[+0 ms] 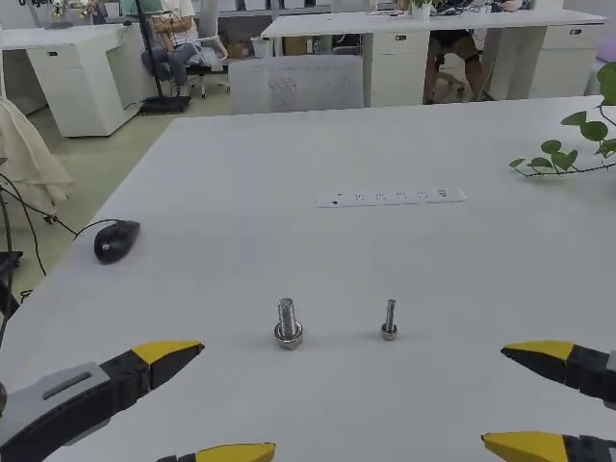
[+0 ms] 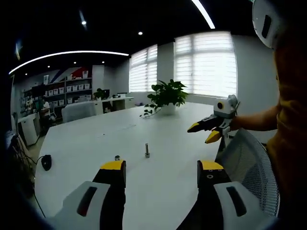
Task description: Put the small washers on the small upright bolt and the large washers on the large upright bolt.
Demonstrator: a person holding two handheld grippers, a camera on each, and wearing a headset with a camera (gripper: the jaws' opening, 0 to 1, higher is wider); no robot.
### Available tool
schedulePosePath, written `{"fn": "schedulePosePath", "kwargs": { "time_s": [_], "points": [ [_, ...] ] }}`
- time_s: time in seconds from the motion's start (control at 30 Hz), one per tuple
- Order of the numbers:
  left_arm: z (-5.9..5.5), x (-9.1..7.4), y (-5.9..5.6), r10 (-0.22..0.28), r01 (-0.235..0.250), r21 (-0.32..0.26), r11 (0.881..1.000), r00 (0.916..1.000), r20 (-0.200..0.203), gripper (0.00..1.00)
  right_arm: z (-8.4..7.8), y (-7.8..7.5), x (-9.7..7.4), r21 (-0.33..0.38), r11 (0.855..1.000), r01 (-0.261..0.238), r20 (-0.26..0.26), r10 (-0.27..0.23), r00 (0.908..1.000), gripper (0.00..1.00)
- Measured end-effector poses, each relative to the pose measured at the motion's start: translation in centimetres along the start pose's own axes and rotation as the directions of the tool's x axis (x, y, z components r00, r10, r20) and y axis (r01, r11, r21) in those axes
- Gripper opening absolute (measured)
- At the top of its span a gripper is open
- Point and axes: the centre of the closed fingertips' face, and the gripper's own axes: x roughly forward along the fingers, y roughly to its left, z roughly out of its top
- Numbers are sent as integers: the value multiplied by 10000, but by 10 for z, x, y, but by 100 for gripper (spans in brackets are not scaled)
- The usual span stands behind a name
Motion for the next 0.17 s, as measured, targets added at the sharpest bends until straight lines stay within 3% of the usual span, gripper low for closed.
{"fn": "schedulePosePath", "kwargs": {
  "time_s": [0.17],
  "points": [
    [2, 0, 1, 112, -112, -27, 9999, 9999, 131, 59, 2, 4, 7, -85, 9997, -213, 44, 213, 9998, 53]
  ]
}}
